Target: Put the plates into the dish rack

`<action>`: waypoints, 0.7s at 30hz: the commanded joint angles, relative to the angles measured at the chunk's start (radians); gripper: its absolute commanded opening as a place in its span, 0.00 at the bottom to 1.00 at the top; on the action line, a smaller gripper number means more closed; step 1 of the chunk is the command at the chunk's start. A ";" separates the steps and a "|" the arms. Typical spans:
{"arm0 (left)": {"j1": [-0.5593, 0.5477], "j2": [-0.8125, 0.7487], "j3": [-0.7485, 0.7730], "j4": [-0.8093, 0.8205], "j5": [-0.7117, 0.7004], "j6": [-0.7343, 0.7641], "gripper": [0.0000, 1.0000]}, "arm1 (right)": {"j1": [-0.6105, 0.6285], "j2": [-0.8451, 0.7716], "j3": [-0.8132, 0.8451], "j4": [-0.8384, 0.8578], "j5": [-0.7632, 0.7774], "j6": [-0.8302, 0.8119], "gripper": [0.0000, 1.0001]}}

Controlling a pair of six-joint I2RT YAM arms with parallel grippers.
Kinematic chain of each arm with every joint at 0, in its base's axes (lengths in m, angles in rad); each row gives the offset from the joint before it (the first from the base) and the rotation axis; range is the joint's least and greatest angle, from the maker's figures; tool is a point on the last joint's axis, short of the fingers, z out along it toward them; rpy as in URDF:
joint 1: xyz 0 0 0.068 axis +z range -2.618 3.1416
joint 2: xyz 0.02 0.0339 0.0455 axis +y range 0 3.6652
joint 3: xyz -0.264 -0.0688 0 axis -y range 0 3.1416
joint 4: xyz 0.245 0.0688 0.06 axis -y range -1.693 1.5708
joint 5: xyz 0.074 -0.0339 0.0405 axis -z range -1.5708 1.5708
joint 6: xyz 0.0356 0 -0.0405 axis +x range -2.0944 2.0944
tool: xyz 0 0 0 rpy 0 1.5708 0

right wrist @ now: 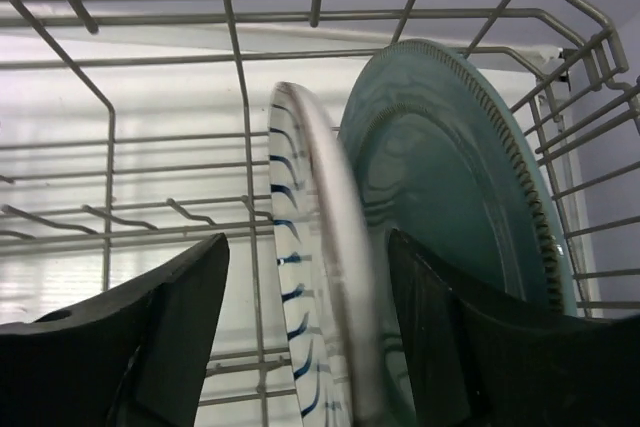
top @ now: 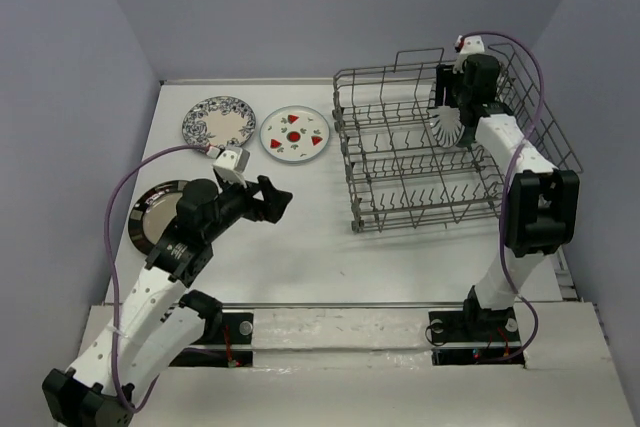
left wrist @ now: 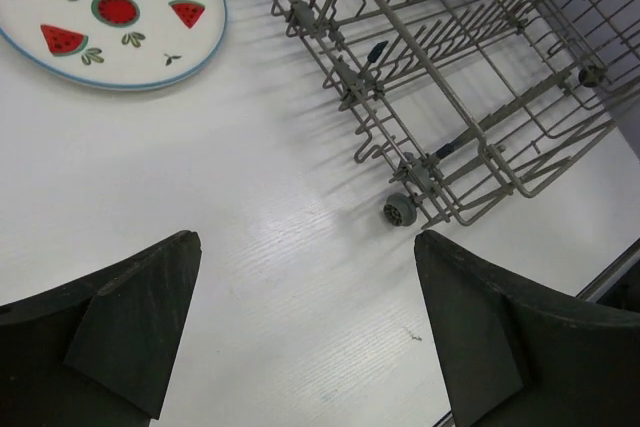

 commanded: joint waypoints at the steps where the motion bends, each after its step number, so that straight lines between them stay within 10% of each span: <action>1: -0.002 0.085 0.041 0.010 -0.022 -0.026 0.99 | 0.003 -0.081 0.051 0.084 0.012 0.108 0.80; 21: 0.094 0.528 0.052 0.400 -0.332 -0.409 0.99 | 0.198 -0.541 -0.277 0.157 -0.240 0.436 0.94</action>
